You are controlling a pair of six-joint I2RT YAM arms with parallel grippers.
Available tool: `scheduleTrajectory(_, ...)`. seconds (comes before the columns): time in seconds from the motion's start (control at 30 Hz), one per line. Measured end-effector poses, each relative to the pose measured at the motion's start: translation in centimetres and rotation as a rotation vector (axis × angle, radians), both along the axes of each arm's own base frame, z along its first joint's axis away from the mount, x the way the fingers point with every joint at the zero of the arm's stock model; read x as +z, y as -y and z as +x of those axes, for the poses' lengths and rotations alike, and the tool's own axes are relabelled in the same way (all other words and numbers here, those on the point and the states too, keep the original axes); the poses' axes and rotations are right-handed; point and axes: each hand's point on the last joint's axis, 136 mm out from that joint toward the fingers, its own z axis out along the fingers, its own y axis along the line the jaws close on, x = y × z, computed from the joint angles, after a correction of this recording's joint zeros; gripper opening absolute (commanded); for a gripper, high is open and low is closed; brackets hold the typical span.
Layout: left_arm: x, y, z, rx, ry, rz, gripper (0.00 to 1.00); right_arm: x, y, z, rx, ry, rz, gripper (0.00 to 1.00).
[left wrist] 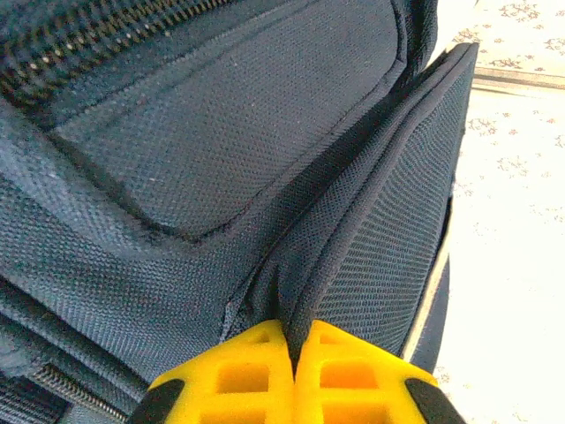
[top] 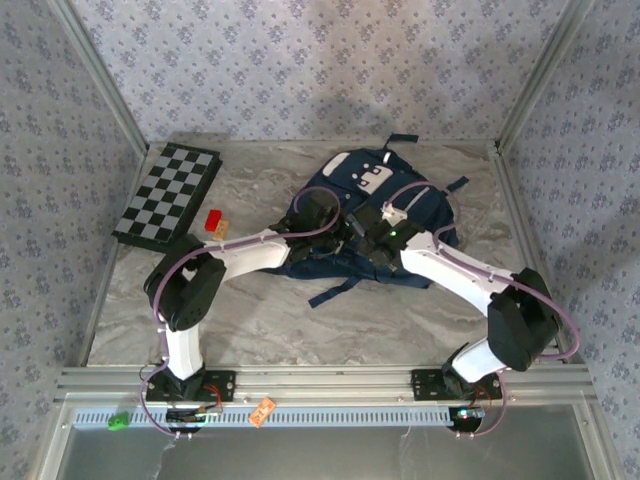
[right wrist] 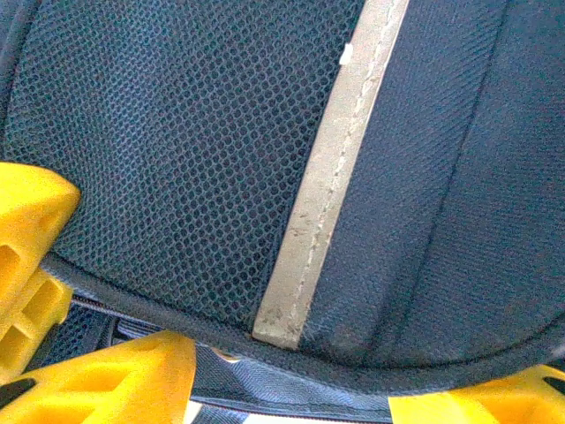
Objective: Pack the student bag
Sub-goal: Zip the student bag at the center of the table.
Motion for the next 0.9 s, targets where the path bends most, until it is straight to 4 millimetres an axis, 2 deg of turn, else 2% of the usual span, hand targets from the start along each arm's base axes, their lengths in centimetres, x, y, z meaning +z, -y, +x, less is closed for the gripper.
scheduleTrajectory(0.1,0.0,0.0,0.0,0.002,-0.001,-0.007,0.00,0.1,-0.4,0.1,-0.005,0.012,0.014,0.65)
scheduleTrajectory(0.37,0.4,0.1,0.0,0.008,0.002,-0.023,0.00,0.3,-0.4,0.5,-0.030,0.027,0.029,0.64)
scheduleTrajectory(0.73,1.1,-0.3,-0.5,0.011,0.022,-0.014,0.00,0.6,1.0,-0.2,-0.022,0.017,-0.035,0.34)
scheduleTrajectory(0.9,1.4,-0.4,-0.6,0.011,0.027,-0.007,0.00,0.9,1.2,-0.4,0.026,0.014,-0.065,0.27)
